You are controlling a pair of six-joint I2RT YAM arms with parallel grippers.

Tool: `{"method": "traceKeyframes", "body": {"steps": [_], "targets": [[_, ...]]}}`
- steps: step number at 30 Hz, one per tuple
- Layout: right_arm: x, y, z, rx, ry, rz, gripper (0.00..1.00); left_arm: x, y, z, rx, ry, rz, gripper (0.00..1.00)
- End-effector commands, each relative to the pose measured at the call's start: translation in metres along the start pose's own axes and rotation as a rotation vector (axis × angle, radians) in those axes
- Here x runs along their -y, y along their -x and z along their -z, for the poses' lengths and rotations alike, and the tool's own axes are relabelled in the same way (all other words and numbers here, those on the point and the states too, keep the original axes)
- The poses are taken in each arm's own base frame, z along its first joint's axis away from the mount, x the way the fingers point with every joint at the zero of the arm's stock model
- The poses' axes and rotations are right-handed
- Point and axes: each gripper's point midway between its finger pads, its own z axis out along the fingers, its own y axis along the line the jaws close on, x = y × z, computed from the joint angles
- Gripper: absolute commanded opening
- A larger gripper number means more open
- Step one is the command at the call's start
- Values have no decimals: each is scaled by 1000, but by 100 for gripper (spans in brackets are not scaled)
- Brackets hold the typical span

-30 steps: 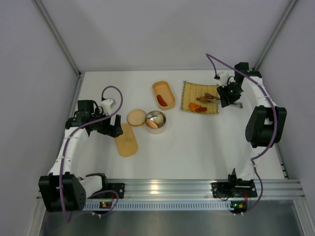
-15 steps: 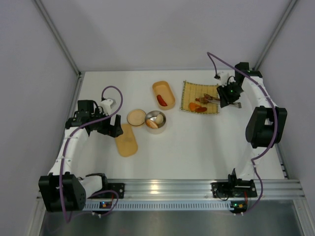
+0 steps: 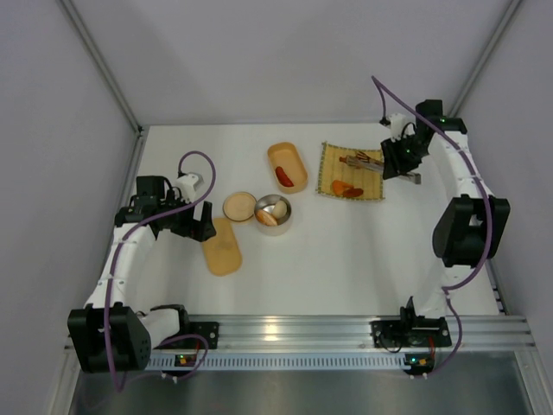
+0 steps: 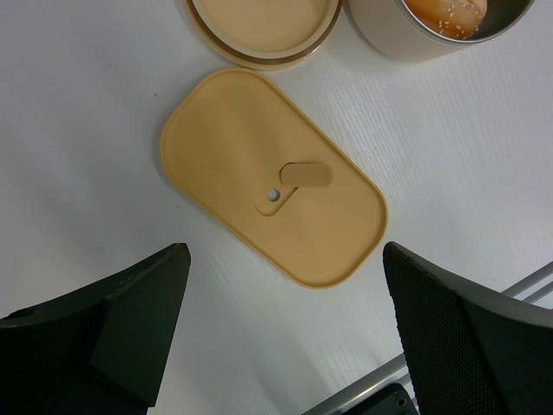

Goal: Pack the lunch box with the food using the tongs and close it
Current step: Pick up the fake food from the plate, then place the fake food in the packing box.

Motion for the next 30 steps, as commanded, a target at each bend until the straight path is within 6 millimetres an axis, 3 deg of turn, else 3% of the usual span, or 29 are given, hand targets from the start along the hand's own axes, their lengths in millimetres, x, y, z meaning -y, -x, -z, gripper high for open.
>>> {"method": "traceKeyframes", "body": {"steps": [1, 8, 12, 20, 30], "targets": [[-44, 50, 35, 167, 32, 46, 0, -2, 17, 4, 55, 8, -37, 98], [-101, 87, 30, 233, 71, 104, 0, -3, 19, 4, 56, 11, -35, 98], [-130, 103, 14, 223, 80, 133, 0, -2, 18, 4, 53, 9, -35, 98], [-153, 127, -23, 227, 37, 133, 0, -3, 14, 2, 51, 12, -35, 98], [-151, 146, -67, 218, 18, 112, 0, -3, 14, 1, 55, 13, -31, 98]]}}
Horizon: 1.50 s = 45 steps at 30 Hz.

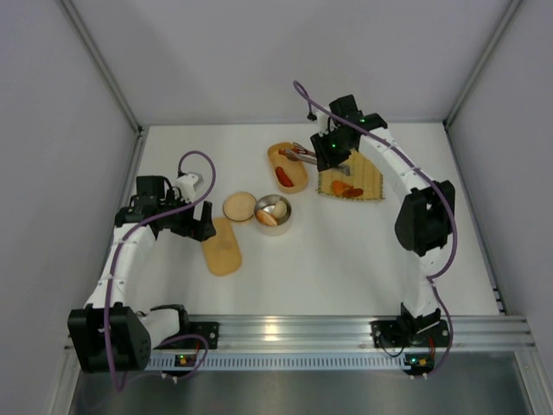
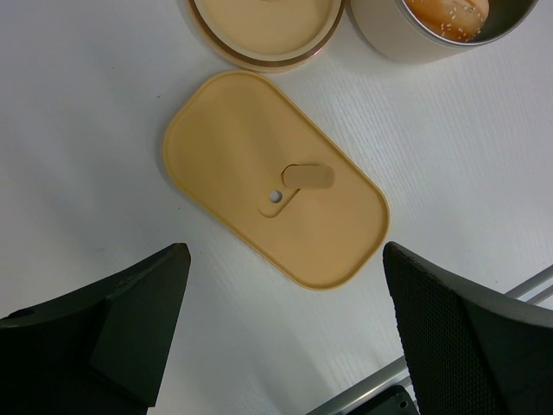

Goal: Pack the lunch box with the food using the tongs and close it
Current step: Place the fake food in the packing box.

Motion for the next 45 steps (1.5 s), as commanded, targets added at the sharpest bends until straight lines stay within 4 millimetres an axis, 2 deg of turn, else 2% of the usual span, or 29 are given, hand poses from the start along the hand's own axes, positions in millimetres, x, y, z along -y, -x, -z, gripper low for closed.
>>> {"method": "traceKeyframes", "body": {"steps": [1, 6, 16, 18, 22, 26, 31, 36, 38, 41, 42, 43, 44, 45], "targets": [[-4, 45, -1, 139, -23, 20, 0, -2, 14, 1, 54, 8, -30, 98], [-2, 43, -21, 125, -20, 22, 1, -3, 13, 0, 51, 9, -32, 98], [2, 50, -45, 123, -19, 18, 10, -6, 11, -3, 47, 15, -33, 98], [3, 51, -48, 123, -21, 19, 14, -6, 11, -4, 42, 13, -31, 98], [-2, 53, -50, 127, -15, 34, 29, -7, 10, -6, 35, 10, -32, 98], [-4, 55, -47, 128, -15, 43, 38, -6, 10, -7, 35, 7, -30, 98], [-11, 61, -33, 145, -5, 55, 49, -5, 15, -6, 43, -3, -27, 98], [-14, 64, -12, 159, -11, 76, 49, -3, 18, -4, 47, -9, -17, 98], [-13, 62, -3, 151, -17, 87, 45, -2, 20, -2, 52, -9, -21, 98], [-13, 60, 26, 168, -19, 118, 42, -1, 23, 2, 58, -4, -28, 98], [-14, 53, 43, 172, -20, 125, 42, -1, 23, 3, 59, -3, -31, 98], [-8, 47, 51, 172, -21, 123, 42, -1, 24, 5, 59, -2, -33, 98], [-5, 33, 53, 145, -18, 136, 42, 0, 25, 6, 62, -2, -39, 98], [-4, 28, 73, 158, -21, 145, 42, 1, 24, 8, 58, -3, -40, 98]]}}
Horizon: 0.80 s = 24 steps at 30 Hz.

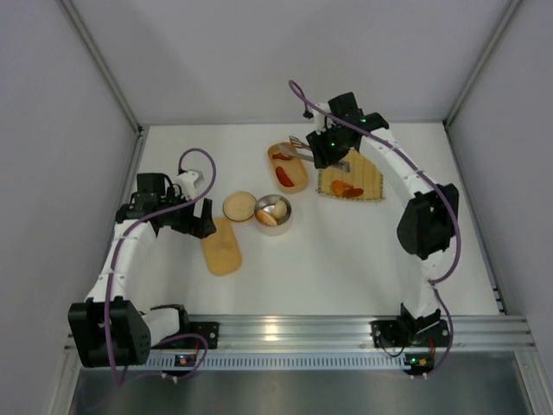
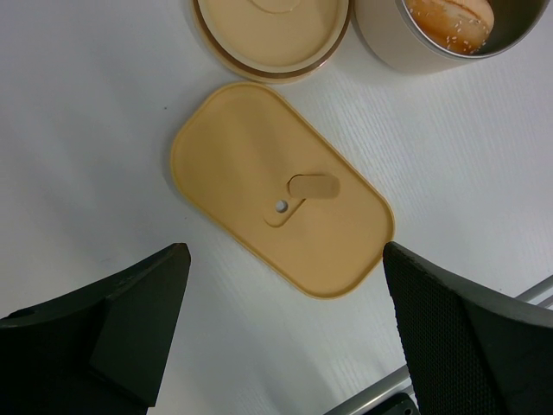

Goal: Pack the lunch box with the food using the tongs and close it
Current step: Place the fake food in the packing box.

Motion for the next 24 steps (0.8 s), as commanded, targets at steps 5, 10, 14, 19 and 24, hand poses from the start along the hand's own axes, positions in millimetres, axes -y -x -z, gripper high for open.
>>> {"method": "traceKeyframes", "body": {"steps": [5, 10, 14, 19, 24], "targets": [[23, -53, 106, -3, 22, 52, 42, 6, 21, 18, 65, 5, -51, 98], [42, -108, 120, -88, 34, 9, 41, 8, 19, 20, 64, 1, -49, 98], [47, -142, 128, -150, 47, 20, 41, 9, 18, 21, 61, -1, -46, 98], [54, -168, 136, -192, 102, 34, 38, 9, 18, 22, 63, 2, -48, 98], [68, -184, 139, -215, 114, 21, 40, 9, 18, 22, 64, 6, -44, 98]]}}
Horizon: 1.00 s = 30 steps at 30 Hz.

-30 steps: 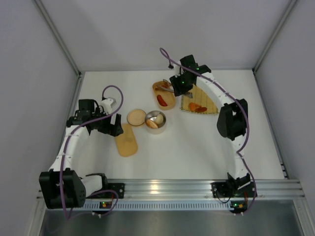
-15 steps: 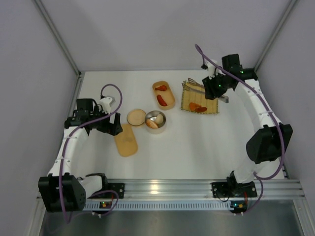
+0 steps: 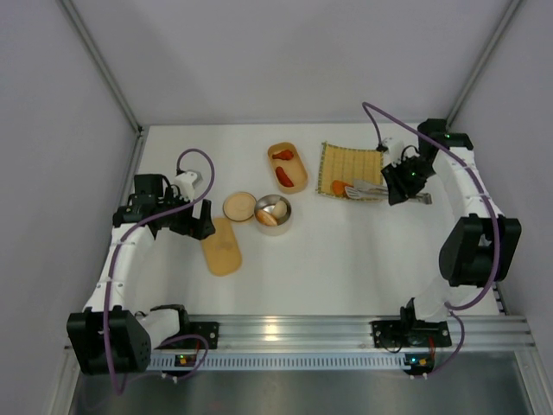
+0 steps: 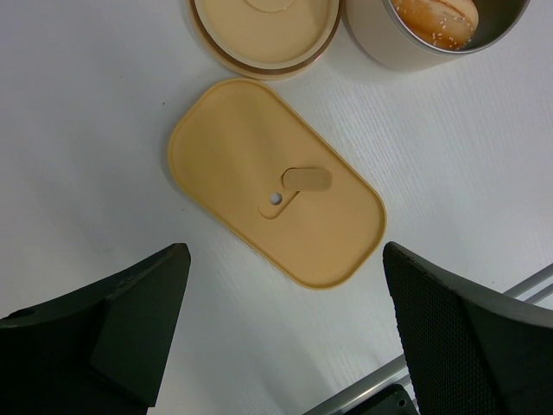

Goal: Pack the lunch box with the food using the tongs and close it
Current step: Place the fake food in the packing box, then adjust the fake food on the plate.

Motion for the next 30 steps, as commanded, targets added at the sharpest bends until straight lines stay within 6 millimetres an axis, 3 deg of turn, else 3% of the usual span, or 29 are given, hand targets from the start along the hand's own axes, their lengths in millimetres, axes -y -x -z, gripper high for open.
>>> {"method": "traceKeyframes", "body": {"steps": [1, 30], "targets": [[-2, -3, 11, 20, 26, 50, 40, 2, 17, 9, 53, 3, -36, 98], [35, -7, -19, -31, -53, 38, 45, 2, 15, 6, 45, -4, -25, 98]]}}
